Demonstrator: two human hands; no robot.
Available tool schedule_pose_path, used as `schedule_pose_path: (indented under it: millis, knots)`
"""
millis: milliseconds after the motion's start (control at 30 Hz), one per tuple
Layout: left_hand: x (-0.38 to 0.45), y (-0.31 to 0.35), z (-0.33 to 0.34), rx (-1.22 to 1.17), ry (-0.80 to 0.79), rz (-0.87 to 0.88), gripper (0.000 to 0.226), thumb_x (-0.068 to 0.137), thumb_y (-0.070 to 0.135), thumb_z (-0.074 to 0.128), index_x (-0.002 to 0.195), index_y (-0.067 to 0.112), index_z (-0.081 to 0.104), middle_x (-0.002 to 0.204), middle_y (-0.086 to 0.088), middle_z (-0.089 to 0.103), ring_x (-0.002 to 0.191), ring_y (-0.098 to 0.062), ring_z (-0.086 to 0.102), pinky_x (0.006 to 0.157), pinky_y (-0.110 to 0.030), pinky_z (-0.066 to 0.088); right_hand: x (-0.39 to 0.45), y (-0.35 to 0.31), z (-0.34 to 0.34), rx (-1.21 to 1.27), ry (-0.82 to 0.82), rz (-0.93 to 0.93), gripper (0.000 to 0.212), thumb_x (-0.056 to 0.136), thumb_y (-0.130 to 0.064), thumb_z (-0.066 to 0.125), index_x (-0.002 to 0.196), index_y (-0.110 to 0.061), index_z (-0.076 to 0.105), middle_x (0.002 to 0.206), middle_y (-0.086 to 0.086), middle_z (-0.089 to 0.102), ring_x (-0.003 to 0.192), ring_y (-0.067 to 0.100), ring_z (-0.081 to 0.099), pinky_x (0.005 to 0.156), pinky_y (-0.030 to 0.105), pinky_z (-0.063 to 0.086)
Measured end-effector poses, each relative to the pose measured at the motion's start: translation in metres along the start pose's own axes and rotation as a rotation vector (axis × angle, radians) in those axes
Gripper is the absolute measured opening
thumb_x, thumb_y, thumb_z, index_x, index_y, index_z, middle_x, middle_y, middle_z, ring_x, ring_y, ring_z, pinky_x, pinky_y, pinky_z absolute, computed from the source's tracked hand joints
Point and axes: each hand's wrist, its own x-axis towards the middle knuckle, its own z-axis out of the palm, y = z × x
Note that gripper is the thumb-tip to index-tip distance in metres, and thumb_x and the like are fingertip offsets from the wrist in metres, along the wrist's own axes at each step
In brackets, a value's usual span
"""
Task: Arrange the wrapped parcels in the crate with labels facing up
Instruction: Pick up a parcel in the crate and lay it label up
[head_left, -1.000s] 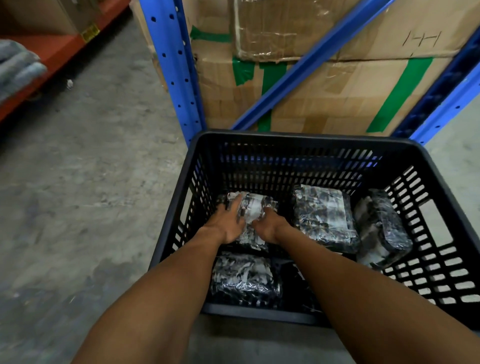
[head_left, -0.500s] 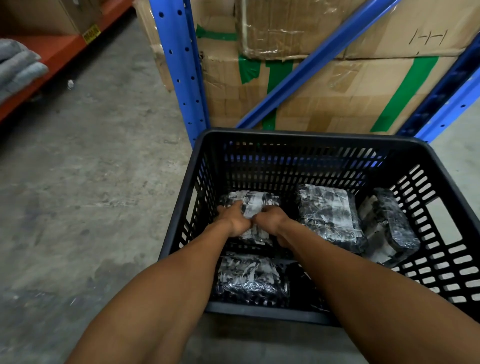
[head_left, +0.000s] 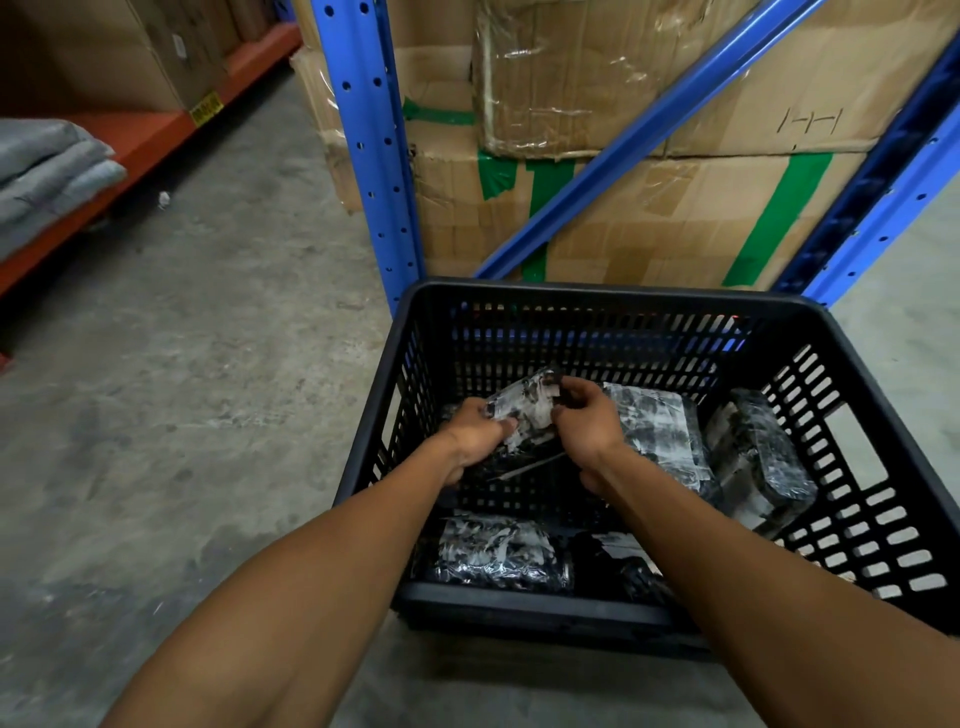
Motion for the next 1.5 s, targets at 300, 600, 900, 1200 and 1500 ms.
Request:
schedule_pose_path:
  millis: [300, 600, 900, 1200, 1500]
  knots:
    - [-0.032, 0.02, -0.014, -0.188, -0.118, 0.086, 0.048, 0.102, 0.039, 0.052, 0.145, 0.019, 0.049, 0.138, -0.005, 0.061, 0.124, -0.023, 0.057, 0.11, -0.04, 0.043, -0.028, -0.026, -0.014, 0.488, -0.095, 0.124, 0.046, 0.085, -0.001, 0.063, 0.13, -0.01, 0.06, 0.103, 0.018, 0.075, 0.081, 0.034, 0.074, 0.072, 0.045, 0.062]
    - [-0.06, 0.068, -0.021, -0.486, -0.218, 0.056, 0.112, 0.058, 0.097, 0.04, 0.153, 0.037, 0.04, 0.144, -0.006, 0.055, 0.125, -0.029, 0.054, 0.103, -0.054, 0.047, -0.06, -0.032, -0.013, -0.062, -0.182, -0.346, 0.07, 0.091, -0.005, 0.062, 0.154, -0.018, 0.035, 0.138, 0.013, 0.06, 0.119, 0.026, 0.063, 0.103, 0.045, 0.051]
    - [-0.063, 0.055, -0.025, -0.518, 0.037, 0.336, 0.097, 0.087, 0.036, 0.068, 0.152, 0.059, -0.001, 0.163, -0.002, 0.034, 0.132, -0.027, 0.054, 0.103, -0.049, 0.052, -0.073, -0.028, -0.036, -0.249, -0.308, -0.608, 0.052, 0.09, -0.016, 0.062, 0.141, -0.021, 0.055, 0.121, -0.002, 0.067, 0.103, 0.014, 0.066, 0.093, 0.034, 0.052]
    - [-0.069, 0.044, -0.035, -0.604, -0.091, 0.383, 0.075, 0.101, 0.023, 0.054, 0.153, 0.058, 0.013, 0.149, -0.005, 0.054, 0.115, -0.027, 0.067, 0.092, -0.045, 0.058, -0.04, -0.002, -0.067, -0.249, -0.226, -0.404, 0.063, 0.091, -0.065, 0.05, 0.148, -0.059, 0.025, 0.167, -0.005, 0.009, 0.155, 0.02, -0.006, 0.122, 0.055, 0.014]
    - [-0.07, 0.044, -0.045, -0.592, -0.149, 0.411, 0.067, 0.105, 0.025, 0.046, 0.153, 0.058, 0.014, 0.117, 0.007, 0.073, 0.104, -0.023, 0.073, 0.08, -0.041, 0.059, -0.042, -0.009, -0.061, 0.253, -0.345, -0.314, 0.059, 0.093, -0.028, 0.067, 0.146, -0.044, 0.043, 0.148, -0.005, 0.049, 0.121, 0.017, 0.062, 0.104, 0.041, 0.052]
